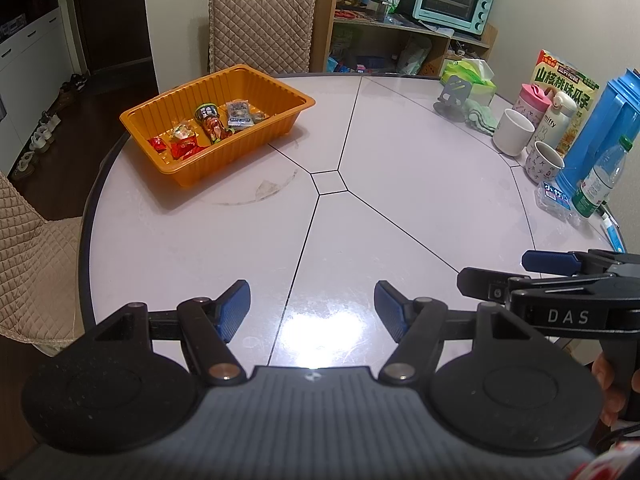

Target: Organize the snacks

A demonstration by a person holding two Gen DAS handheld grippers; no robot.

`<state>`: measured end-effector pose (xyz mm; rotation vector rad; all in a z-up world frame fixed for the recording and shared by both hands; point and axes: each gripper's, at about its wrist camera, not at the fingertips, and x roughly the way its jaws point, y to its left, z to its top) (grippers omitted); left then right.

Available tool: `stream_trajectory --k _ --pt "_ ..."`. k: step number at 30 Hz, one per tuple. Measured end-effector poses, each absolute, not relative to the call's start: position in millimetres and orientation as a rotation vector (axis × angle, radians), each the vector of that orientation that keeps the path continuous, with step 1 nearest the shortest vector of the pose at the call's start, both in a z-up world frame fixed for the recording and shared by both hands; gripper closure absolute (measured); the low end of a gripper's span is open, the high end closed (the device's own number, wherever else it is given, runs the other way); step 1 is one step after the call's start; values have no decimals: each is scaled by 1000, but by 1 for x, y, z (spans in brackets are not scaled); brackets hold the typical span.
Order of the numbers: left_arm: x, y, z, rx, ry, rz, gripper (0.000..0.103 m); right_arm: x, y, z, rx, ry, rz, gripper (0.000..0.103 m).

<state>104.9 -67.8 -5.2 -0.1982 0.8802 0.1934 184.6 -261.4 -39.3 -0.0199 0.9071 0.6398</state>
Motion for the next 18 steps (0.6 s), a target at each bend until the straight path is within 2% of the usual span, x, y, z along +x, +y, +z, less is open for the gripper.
stream_trajectory --k 18 --pt "106 -65 -3 -200 886 200 34 184 -258 -40 -22 910 639 14"
